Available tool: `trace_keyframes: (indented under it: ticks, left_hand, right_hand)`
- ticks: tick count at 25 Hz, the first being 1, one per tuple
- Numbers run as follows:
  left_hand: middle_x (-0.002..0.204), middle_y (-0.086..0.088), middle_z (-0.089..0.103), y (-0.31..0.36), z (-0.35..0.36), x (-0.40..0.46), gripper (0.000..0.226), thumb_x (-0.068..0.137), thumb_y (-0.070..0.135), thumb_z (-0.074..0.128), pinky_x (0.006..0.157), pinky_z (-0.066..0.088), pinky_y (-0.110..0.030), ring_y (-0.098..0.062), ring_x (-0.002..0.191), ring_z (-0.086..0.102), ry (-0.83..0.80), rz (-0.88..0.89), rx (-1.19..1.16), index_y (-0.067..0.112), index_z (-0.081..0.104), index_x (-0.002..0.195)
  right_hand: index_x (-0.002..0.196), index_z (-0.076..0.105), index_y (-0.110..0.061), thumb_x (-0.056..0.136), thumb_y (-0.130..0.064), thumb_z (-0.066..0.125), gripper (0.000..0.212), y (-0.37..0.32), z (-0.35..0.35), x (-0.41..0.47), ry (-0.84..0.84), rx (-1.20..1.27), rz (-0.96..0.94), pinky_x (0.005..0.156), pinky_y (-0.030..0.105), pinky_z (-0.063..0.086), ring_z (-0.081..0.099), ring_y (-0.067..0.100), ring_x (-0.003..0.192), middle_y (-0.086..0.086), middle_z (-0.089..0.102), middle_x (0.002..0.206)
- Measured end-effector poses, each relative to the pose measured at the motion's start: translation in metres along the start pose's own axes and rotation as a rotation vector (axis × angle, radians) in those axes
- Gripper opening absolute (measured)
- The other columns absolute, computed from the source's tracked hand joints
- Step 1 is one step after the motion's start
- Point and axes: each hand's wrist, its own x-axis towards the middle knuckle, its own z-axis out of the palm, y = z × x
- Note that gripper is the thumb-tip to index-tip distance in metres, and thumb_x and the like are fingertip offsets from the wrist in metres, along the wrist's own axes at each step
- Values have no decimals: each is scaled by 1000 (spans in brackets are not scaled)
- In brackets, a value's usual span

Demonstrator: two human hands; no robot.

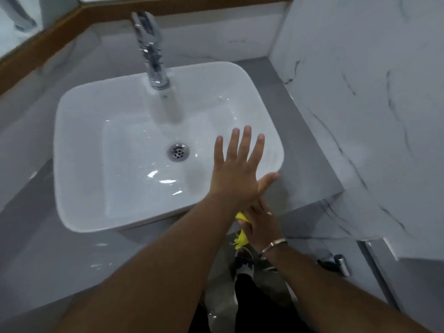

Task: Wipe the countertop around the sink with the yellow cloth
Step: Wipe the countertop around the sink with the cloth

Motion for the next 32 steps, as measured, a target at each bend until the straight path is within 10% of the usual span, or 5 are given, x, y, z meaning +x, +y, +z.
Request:
trace_keyframes:
  ticks: [11, 17, 24, 28, 32]
  left_hand:
    - [164, -12, 3, 13, 22, 30, 79, 93, 69, 17, 119, 2, -59, -34, 150, -1, -113, -55, 22, 22, 9, 156]
    - [164, -11, 2, 15, 23, 35, 78, 92, 69, 17, 118, -3, -59, -38, 149, -4, -136, -53, 40, 24, 9, 156]
    - [164, -11, 2, 13, 18, 32, 77, 93, 69, 15, 118, -2, -57, -36, 150, -2, -160, -44, 34, 24, 9, 156]
    - [164, -11, 5, 14, 19, 34, 78, 93, 69, 15, 118, 2, -58, -34, 150, 0, -145, -33, 35, 23, 12, 155]
    - [163, -12, 8, 13, 19, 34, 76, 93, 67, 18, 117, 3, -59, -35, 150, 4, -127, -47, 35, 22, 15, 155]
  right_hand:
    - [142, 38, -22, 86, -34, 42, 58, 62, -19, -4, 22, -71, -210, 101, 52, 42, 39, 43, 131, 14, 36, 150]
    - [148, 21, -19, 91, -47, 2, 66, 163, -39, 104, -58, -155, 300, 110, 58, 23, 16, 46, 141, 22, 18, 156]
    - [151, 5, -27, 92, -49, 6, 63, 128, -37, 90, -214, -242, -86, 116, 55, 16, 3, 39, 145, 11, 2, 160]
    - [151, 13, -21, 84, -61, -18, 83, 169, -66, 169, -116, -153, 296, 114, 57, 16, 5, 45, 143, 17, 5, 159]
    - [151, -4, -27, 96, -45, 28, 66, 99, -48, 161, -115, -175, -53, 117, 51, 16, 8, 39, 145, 11, -2, 160]
